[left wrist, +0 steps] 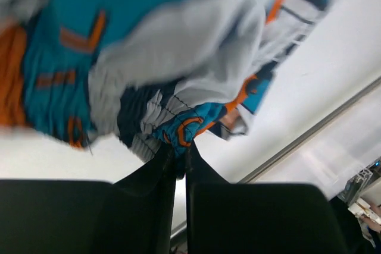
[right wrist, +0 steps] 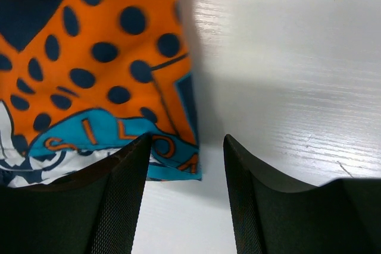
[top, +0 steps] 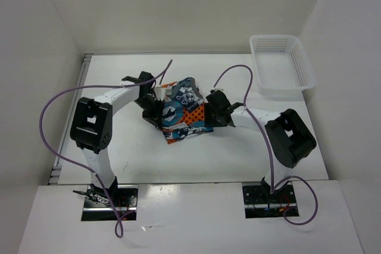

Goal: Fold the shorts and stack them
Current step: Fold the shorts

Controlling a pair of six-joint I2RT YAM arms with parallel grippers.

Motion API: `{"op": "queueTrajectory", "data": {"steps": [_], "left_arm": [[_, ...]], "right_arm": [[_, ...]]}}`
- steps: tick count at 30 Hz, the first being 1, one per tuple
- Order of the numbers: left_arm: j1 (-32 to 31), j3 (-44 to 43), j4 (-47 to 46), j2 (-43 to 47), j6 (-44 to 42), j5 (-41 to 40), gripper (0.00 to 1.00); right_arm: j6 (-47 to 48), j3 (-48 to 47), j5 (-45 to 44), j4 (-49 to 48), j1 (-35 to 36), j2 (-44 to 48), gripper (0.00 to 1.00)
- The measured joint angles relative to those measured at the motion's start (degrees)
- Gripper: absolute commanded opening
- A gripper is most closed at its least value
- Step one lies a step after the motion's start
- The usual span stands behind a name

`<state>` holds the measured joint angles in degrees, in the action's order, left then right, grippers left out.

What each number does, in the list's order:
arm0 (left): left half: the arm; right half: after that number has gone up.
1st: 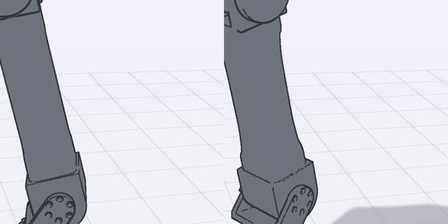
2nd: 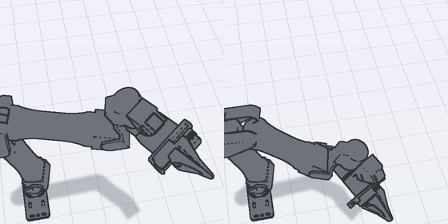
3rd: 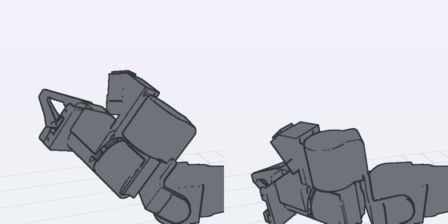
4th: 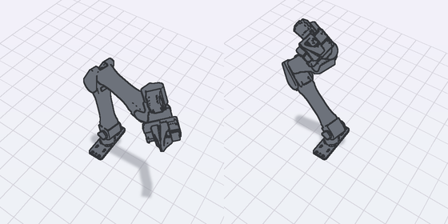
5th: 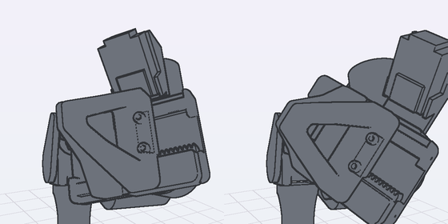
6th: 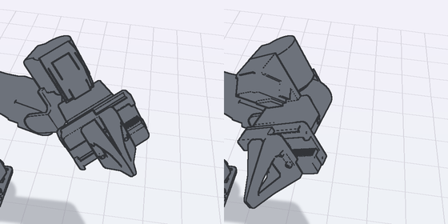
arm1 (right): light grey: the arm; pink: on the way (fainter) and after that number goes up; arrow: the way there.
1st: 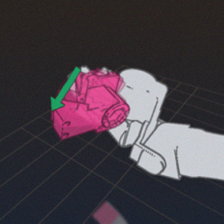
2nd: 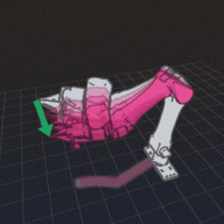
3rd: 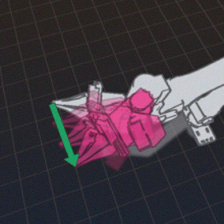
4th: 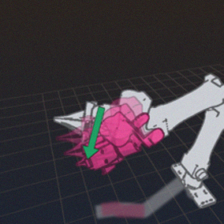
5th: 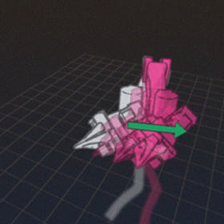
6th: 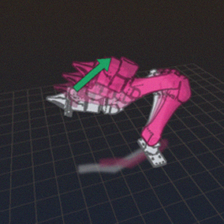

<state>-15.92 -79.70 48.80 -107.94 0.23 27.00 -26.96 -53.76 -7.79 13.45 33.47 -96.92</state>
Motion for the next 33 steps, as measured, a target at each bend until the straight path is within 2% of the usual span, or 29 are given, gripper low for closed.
{"op": "queueTrajectory", "data": {"steps": [2, 4, 11, 15, 20, 23, 24, 27, 28, 31, 33], "left_arm": [[0.0, 3.5, -0.2, -0.3, 0.0, -1.6, 0.19], [0.0, 4.6, -0.5, -1.2, -0.1, -2.9, 0.30], [0.0, 3.4, -2.8, -2.6, 0.0, -4.8, 0.50], [1.1, 2.0, -2.8, -1.2, 0.1, -5.3, 0.66], [4.0, -2.9, -1.7, 1.4, 0.0, -6.7, 0.71], [5.2, -7.3, -3.6, 1.9, 0.0, -6.8, 0.71], [5.3, -8.1, -4.8, 2.0, 0.0, -6.8, 0.71], [5.2, -9.7, -7.8, 1.1, 0.0, -6.8, 0.71], [5.2, -10.3, -8.6, 0.2, 0.0, -7.0, 0.70], [5.1, -12.1, -11.8, -4.5, 0.0, -9.6, 0.67], [5.1, -13.0, -13.3, -8.2, 0.0, -11.9, 0.65]], "right_arm": [[0.0, 0.1, 0.5, 0.1, 0.0, 0.7, 0.58], [0.0, 0.3, 1.0, 0.0, 0.0, 2.2, 0.58], [-0.2, 0.4, 2.1, -0.4, 0.0, 5.1, 0.58], [-0.7, 0.4, 3.7, -0.5, 0.0, 4.4, 0.58], [-0.8, 0.5, 5.9, -0.6, 0.0, 2.6, 0.55], [-0.6, 0.5, 6.6, -0.6, 0.0, 1.5, 0.46], [-0.5, 0.5, 6.8, -0.6, 0.0, 1.0, 0.39], [-0.5, 0.5, 8.7, -0.7, 0.0, -0.3, 0.30], [-0.5, 0.5, 9.3, -0.7, 0.0, -0.6, 0.25], [-0.6, 0.5, 10.8, -0.9, 0.3, -1.0, 0.18], [-0.7, 0.5, 11.6, -1.0, 0.3, -1.0, 0.18]]}}
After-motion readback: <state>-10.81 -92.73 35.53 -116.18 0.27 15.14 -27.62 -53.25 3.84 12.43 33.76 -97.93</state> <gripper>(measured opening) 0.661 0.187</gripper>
